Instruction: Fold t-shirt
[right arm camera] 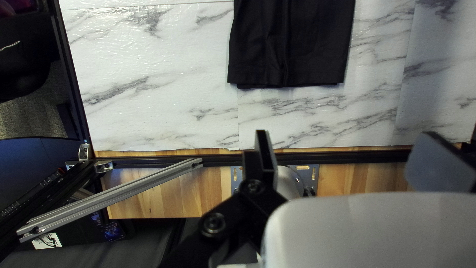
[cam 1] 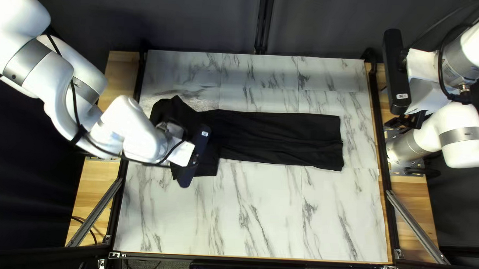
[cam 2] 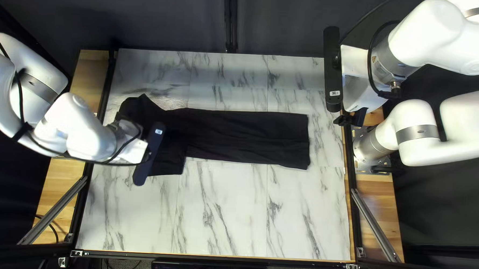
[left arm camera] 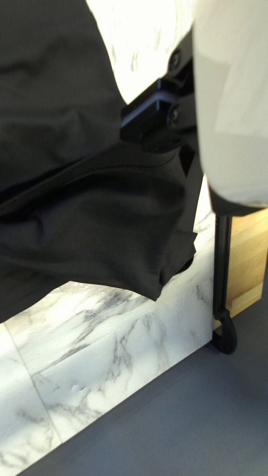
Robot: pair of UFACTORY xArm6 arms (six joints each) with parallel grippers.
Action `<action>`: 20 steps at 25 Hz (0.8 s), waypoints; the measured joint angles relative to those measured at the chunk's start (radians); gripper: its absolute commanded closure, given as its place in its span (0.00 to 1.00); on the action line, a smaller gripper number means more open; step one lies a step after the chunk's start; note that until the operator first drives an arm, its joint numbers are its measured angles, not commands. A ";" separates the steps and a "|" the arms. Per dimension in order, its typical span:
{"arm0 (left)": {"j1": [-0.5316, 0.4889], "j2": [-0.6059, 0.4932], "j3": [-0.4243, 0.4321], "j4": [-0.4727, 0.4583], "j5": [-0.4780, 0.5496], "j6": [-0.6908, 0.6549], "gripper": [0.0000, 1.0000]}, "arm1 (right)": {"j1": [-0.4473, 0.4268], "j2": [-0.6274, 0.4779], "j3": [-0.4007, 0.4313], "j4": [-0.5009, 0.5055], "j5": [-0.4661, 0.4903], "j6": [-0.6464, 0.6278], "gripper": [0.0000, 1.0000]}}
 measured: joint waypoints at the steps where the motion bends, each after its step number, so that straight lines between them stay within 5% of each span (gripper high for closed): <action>1: -0.019 0.004 -0.009 0.001 0.008 -0.012 0.95 | 0.000 0.000 0.000 0.000 0.000 0.000 0.00; 9: -0.145 0.025 -0.065 0.007 0.054 -0.088 0.95 | 0.000 0.000 0.000 0.000 0.000 0.000 0.00; 20: -0.196 -0.057 0.011 0.015 0.019 -0.152 0.95 | 0.000 0.000 0.000 0.000 0.000 0.000 0.00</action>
